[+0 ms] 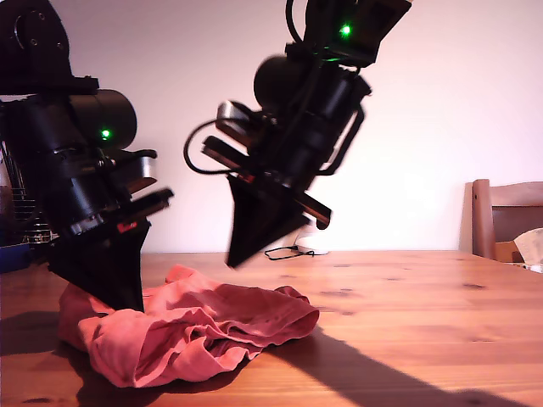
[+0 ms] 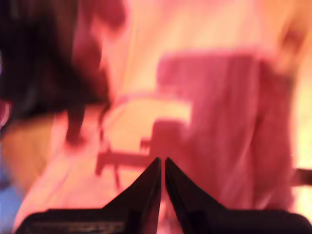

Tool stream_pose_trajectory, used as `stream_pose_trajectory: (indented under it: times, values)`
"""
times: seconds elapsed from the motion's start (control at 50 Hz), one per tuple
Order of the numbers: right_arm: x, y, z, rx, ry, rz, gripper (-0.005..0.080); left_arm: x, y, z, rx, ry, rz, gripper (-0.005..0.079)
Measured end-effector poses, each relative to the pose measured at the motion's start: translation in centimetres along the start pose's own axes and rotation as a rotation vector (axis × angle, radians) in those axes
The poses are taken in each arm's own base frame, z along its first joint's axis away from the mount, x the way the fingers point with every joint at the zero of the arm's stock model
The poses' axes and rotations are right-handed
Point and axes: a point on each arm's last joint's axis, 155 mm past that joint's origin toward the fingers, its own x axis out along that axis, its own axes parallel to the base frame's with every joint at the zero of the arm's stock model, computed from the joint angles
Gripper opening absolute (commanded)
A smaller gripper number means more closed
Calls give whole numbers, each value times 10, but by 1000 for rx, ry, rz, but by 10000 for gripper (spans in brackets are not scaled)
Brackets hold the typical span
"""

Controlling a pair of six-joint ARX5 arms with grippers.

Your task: Fold the underwear in front of you. After folding it, place it to the right side.

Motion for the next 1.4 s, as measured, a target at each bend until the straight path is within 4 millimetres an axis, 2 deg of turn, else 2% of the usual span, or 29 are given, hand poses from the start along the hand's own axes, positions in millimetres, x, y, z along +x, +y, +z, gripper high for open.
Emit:
stream_pose_trajectory:
  times: [0.16, 0.4, 0.64, 0.8, 0.98, 1.4]
  values:
    - [4, -3, 5, -8, -20, -5, -11, -2, -4, -7, -23, 28, -26, -19]
    - [35, -27, -19, 3, 63, -52, -11, -2, -4, -18, -60, 72, -24, -19]
    - [32, -44, -30, 4, 99, -85, -11, -3, -1, -23, -72, 91, -5, -19]
    - [31, -46, -32, -1, 107, -86, -11, -2, 6, -27, -75, 102, 31, -19]
    - [33, -39, -34, -14, 119, -80, -11, -1, 12, -30, -73, 105, 60, -19]
    - [36, -33, -49, -20, 155, -90, -11, 2, 31, -11, 91, 41, 157, -19]
